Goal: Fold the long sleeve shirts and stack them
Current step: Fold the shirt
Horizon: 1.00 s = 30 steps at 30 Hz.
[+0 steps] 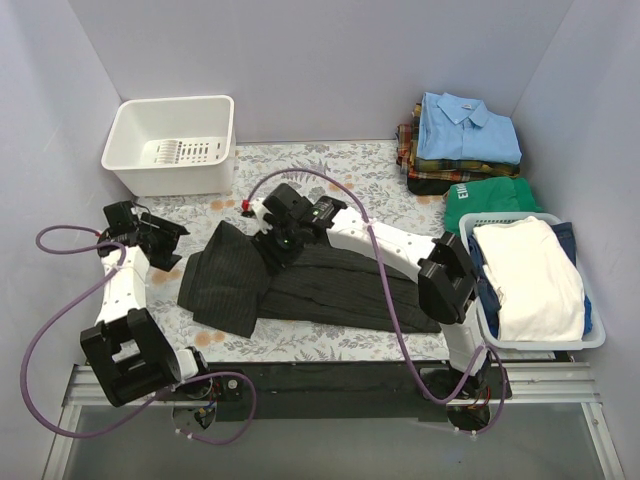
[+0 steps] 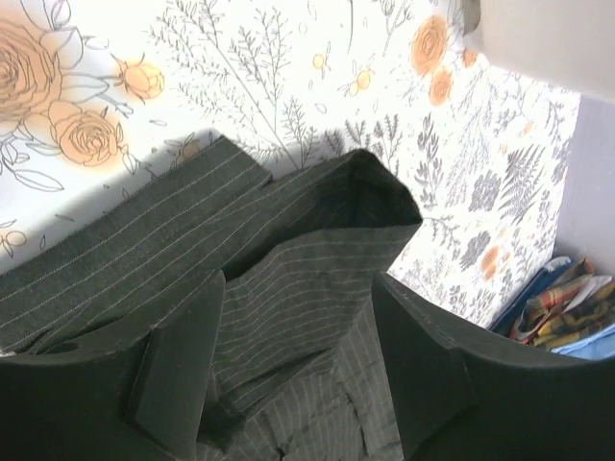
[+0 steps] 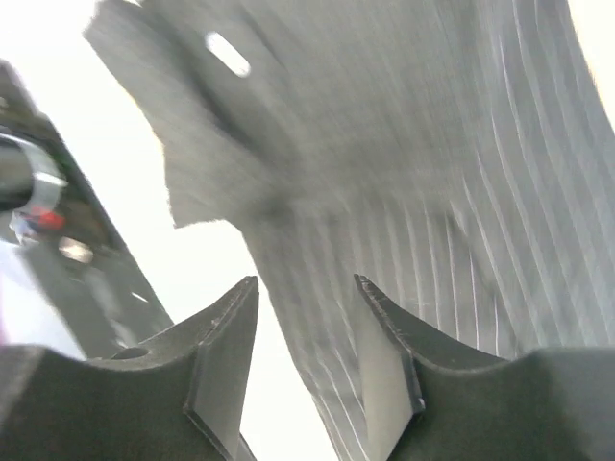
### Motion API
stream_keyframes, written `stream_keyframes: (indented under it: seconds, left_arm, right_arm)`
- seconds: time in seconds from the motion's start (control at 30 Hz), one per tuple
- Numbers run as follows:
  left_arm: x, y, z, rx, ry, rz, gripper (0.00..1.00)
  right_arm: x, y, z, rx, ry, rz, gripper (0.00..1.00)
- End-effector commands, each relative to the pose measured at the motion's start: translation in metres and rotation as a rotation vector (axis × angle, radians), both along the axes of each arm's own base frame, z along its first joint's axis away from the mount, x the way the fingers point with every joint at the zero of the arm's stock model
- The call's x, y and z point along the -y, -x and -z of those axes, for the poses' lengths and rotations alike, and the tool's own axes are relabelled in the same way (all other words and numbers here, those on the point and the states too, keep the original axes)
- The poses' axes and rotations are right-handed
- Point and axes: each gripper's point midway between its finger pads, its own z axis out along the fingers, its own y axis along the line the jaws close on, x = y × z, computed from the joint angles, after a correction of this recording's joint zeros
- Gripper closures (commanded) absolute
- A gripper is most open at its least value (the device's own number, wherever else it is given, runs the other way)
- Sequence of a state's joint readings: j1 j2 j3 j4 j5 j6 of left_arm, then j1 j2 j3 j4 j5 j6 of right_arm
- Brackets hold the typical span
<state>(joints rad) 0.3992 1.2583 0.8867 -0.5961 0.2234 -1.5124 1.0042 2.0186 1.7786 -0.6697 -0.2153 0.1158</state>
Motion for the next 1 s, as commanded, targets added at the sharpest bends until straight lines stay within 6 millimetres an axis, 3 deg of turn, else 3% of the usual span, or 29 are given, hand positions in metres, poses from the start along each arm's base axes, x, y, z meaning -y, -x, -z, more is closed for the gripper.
stream_keyframes:
  seconds: [0.0, 0.03, 0.2, 0.53, 0.97]
  left_arm:
    - [-0.015, -0.005, -0.008, -0.017, -0.028, -0.068, 0.37]
    - [-0.014, -0.006, -0.005, -0.027, -0.015, -0.075, 0.38]
    - [-0.014, -0.009, 0.002, -0.035, 0.027, -0.089, 0.37]
    - [-0.012, 0.005, 0.031, -0.09, 0.078, -0.097, 0.36]
    - [-0.013, 0.006, 0.032, -0.092, 0.076, -0.101, 0.36]
  right_arm:
    - [-0.046, 0.012, -0.039, 0.039, -0.149, -0.148, 0.47]
    - [-0.052, 0.013, -0.029, 0.026, -0.142, -0.168, 0.47]
    - [-0.08, 0.025, -0.02, -0.014, -0.209, -0.266, 0.45]
    - [-0.111, 0.031, 0.004, -0.048, -0.271, -0.333, 0.36]
    - [-0.119, 0.067, 0.023, -0.141, -0.266, -0.416, 0.36]
